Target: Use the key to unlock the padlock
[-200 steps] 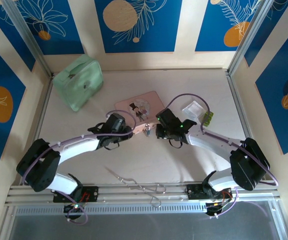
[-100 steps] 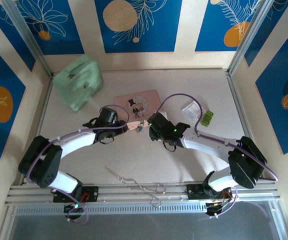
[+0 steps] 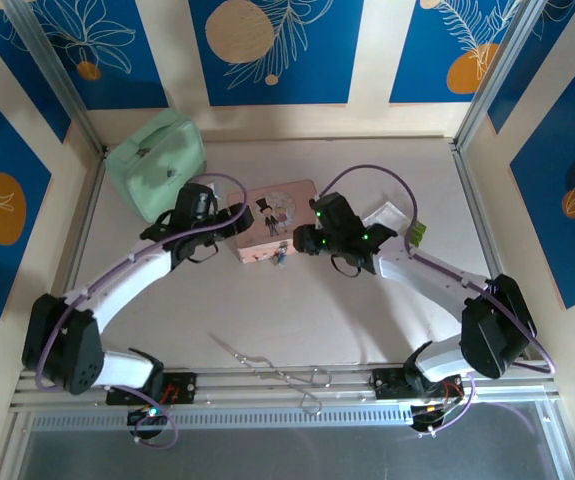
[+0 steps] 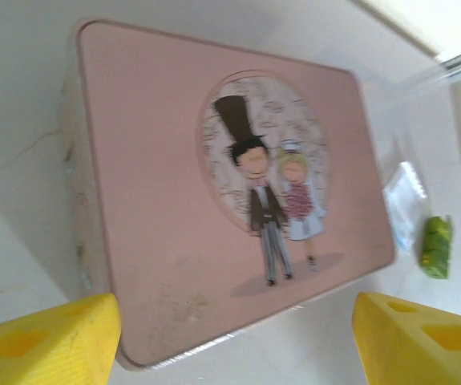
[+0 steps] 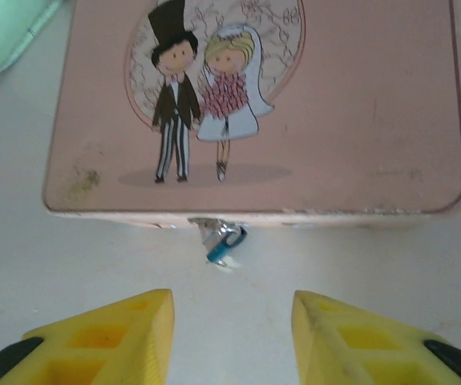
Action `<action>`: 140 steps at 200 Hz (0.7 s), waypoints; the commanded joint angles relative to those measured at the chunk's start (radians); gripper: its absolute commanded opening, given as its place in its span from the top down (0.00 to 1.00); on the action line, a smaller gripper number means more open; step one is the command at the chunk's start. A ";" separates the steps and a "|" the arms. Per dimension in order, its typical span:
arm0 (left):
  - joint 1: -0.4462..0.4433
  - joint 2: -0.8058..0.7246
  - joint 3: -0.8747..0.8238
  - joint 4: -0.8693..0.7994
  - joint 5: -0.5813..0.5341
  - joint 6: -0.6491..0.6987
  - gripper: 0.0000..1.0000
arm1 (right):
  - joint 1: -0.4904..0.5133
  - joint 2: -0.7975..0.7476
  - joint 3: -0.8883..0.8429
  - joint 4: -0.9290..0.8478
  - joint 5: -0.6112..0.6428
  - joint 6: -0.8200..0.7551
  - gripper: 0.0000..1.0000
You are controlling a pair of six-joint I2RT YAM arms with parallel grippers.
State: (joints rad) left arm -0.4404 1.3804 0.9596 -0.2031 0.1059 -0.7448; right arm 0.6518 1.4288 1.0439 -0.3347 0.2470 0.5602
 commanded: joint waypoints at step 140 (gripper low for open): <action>0.024 0.302 0.102 -0.032 0.043 0.116 0.34 | -0.206 0.262 0.096 -0.007 -0.135 -0.029 0.63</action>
State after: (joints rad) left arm -0.4263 1.6470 1.0348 -0.2256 0.1501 -0.6598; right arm 0.4408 1.6871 1.1557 -0.3698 0.1486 0.5411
